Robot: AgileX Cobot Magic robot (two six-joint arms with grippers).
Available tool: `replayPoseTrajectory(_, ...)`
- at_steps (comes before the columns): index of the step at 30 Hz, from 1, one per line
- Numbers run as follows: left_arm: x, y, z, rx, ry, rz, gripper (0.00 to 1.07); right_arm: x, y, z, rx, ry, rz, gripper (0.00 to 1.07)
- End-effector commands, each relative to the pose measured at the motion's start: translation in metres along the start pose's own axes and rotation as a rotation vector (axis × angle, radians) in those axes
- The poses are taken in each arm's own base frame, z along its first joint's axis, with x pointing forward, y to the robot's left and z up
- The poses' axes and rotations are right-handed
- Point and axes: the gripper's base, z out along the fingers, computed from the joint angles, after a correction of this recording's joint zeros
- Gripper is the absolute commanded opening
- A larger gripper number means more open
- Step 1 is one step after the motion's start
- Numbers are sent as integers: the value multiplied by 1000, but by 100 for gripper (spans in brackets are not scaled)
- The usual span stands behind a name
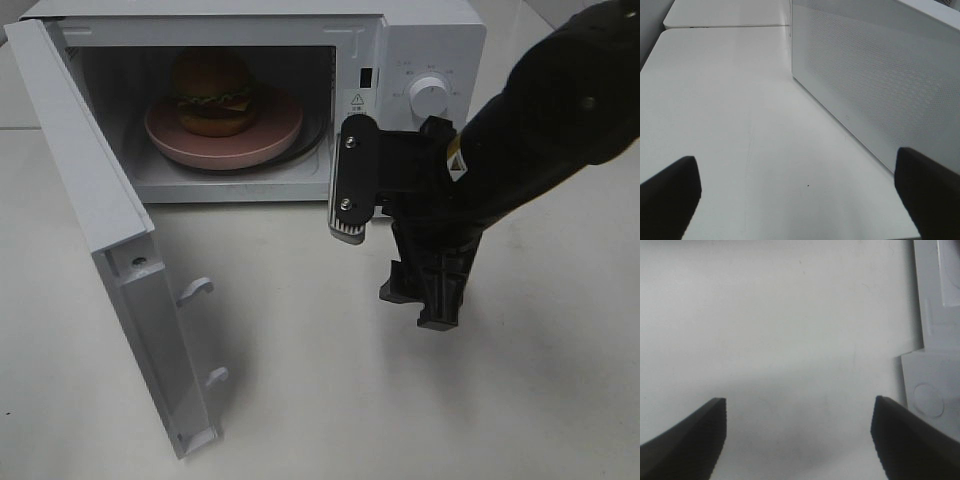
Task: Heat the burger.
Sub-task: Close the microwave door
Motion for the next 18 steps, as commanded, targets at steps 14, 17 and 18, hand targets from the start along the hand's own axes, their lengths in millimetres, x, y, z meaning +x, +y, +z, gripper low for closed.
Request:
replayPoseTrajectory(14,0,0,1,3,3,-3,100,31,24,-71,-15,45,573,76)
replayPoseTrajectory(17,0,0,1,3,3,-3,100,40,31,-84,-40,116,630,76)
replayPoseTrajectory(18,0,0,1,3,3,-3,100,43,34,-88,-49,135,645,76)
